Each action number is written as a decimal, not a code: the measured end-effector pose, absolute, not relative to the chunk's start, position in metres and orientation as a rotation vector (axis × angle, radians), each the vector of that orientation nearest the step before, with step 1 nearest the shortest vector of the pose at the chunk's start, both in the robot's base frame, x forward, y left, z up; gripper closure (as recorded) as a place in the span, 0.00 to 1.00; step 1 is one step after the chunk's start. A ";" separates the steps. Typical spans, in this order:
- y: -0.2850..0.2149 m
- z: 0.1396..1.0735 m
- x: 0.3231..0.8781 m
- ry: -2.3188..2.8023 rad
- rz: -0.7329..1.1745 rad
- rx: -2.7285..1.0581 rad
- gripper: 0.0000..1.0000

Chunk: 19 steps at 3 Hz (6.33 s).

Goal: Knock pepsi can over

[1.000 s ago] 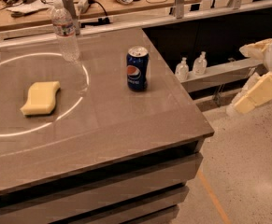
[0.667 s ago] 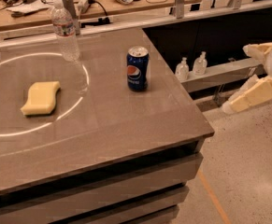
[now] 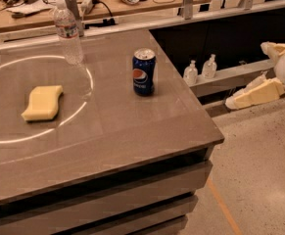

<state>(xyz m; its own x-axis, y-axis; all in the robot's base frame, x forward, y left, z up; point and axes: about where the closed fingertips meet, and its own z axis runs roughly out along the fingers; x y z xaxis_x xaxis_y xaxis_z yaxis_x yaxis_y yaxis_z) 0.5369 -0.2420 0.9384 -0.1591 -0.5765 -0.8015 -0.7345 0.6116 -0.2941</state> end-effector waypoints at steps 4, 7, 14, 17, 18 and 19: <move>-0.171 0.915 0.595 1.686 0.351 -0.930 0.00; -0.113 0.915 0.665 1.574 0.401 -0.876 0.00; 0.062 0.905 0.572 1.411 0.857 -1.339 0.00; 0.097 0.894 0.545 1.392 0.908 -1.475 0.00; 0.086 0.882 0.556 1.472 0.940 -1.388 0.00; 0.084 0.868 0.560 1.522 0.927 -1.388 0.19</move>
Offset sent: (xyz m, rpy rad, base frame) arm 0.0401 0.0425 -0.0191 0.1307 -0.1101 -0.0510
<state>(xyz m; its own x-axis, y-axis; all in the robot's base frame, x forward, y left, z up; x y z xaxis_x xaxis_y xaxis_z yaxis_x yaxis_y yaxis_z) 0.5604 0.0837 0.8683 -0.0175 -0.3596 -0.9329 -0.9939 0.1075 -0.0228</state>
